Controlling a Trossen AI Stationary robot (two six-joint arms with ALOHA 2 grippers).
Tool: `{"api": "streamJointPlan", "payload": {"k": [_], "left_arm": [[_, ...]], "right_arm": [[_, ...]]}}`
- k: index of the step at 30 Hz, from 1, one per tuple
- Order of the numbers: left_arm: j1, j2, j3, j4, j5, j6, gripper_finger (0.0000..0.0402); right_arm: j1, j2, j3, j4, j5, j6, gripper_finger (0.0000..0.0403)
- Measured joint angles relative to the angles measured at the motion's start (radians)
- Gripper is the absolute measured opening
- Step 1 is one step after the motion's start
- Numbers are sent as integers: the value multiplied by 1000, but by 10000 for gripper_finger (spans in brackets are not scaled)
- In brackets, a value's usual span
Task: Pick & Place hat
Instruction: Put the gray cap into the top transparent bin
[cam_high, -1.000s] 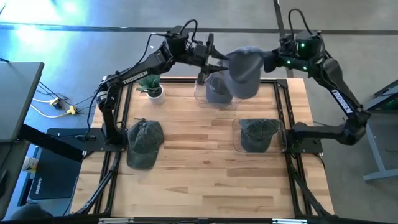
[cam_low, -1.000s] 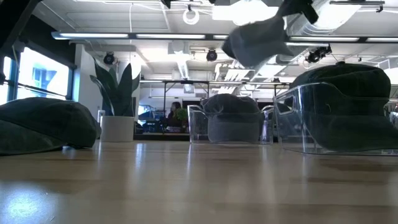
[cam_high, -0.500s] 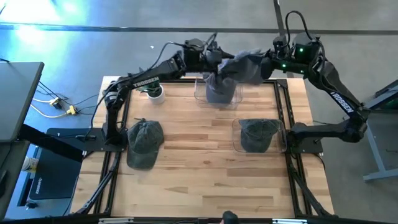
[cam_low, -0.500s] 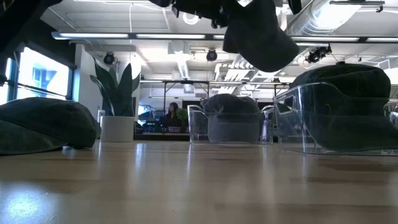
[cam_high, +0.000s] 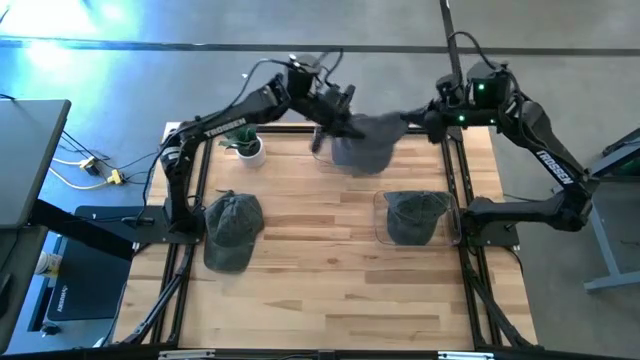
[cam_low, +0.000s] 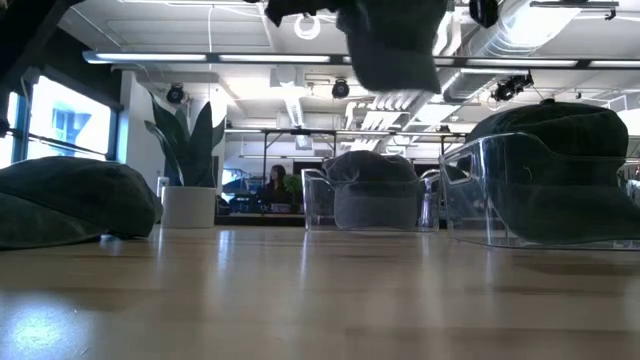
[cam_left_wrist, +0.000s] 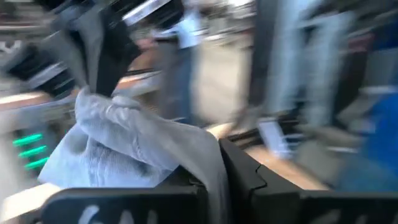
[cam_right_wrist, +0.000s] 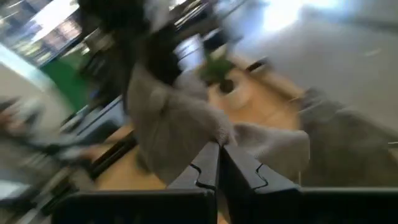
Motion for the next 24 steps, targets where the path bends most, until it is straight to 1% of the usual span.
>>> {"api": "streamJointPlan", "payload": {"k": [1,2,4,5,9,12,14,16,18,21,23,24], "left_arm": [[12,-4,0,-2,83,-11,24],[20,-5,-1,-3,142,-23,28],[33,-8,-1,-2,210,-42,29],[39,-8,-1,-2,239,-58,27],[67,-9,-1,-6,353,-174,5],[72,-9,-1,-20,400,-258,6],[66,-9,-1,-22,436,-273,6],[50,-9,-1,-21,462,-287,3],[41,-9,-1,-17,465,-315,2],[25,-24,-3,-33,463,-328,2],[6,-36,-2,-30,457,-330,1],[-2,-41,-2,-29,448,-335,1]], "right_arm": [[7,3,0,-9,-47,-3,10],[20,8,0,-13,-89,-3,15],[54,21,0,6,-142,-8,31],[72,28,0,18,-152,-14,43],[143,53,0,54,-187,-2,107],[170,59,0,85,-187,-11,164],[182,62,0,121,-183,-37,202],[196,63,0,159,-161,-86,236],[213,67,0,199,-122,-162,263],[239,82,0,234,-99,-247,285],[253,102,0,234,-102,-279,288],[262,114,0,234,-120,-290,287]]}}
